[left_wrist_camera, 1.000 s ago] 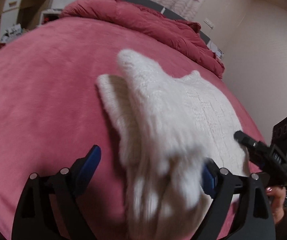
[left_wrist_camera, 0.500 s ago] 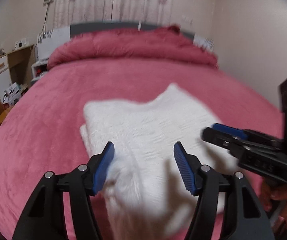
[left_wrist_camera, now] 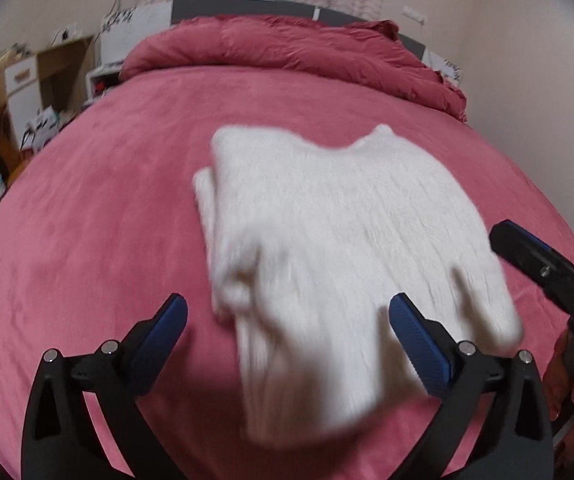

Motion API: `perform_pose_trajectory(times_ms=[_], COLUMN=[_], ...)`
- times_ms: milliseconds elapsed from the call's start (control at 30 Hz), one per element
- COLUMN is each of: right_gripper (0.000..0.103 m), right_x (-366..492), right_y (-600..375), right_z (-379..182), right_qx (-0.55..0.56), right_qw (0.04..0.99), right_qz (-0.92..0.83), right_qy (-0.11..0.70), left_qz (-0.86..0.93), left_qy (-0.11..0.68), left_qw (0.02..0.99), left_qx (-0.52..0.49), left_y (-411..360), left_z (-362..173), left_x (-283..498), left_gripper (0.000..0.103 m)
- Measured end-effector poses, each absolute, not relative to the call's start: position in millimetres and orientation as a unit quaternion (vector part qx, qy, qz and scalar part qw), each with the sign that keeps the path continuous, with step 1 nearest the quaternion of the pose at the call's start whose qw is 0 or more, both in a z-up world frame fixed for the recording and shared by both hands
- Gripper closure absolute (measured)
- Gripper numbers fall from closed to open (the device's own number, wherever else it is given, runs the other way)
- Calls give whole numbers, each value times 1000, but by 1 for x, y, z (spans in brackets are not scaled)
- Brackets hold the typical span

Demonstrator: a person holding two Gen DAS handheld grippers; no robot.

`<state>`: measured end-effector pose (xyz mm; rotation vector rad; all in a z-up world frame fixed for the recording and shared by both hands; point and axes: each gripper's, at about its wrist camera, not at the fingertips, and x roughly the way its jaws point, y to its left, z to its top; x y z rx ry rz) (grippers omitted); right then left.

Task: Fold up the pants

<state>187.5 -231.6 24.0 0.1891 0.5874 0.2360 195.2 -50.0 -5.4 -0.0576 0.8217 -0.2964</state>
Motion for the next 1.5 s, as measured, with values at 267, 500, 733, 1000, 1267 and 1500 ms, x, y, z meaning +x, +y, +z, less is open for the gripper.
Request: perform_pose_trajectory(times_ms=[267, 500, 733, 1000, 1267, 1500], right_gripper=[13, 3, 3, 3, 3, 3], right_x=[151, 114, 86, 67, 67, 68], right_y=[-228, -221, -216, -207, -201, -202], right_z=[25, 33, 30, 29, 26, 26], right_qx=[106, 64, 53, 22, 8, 5], right_qw=[943, 960, 959, 962, 961, 960], right_qz=[87, 30, -11, -22, -23, -19], right_qy=[304, 269, 277, 270, 275, 278], left_qz=[-113, -35, -23, 2, 16, 11], left_qy=[393, 362, 353, 348, 332, 339], left_qw=[912, 931, 935, 938, 943, 941], left_qx=[-9, 11, 10, 1, 6, 1], left_y=[-52, -48, -41, -28, -23, -24], left_z=[-3, 13, 18, 19, 21, 20], left_x=[139, 98, 69, 58, 51, 51], left_gripper=[2, 2, 2, 2, 2, 2])
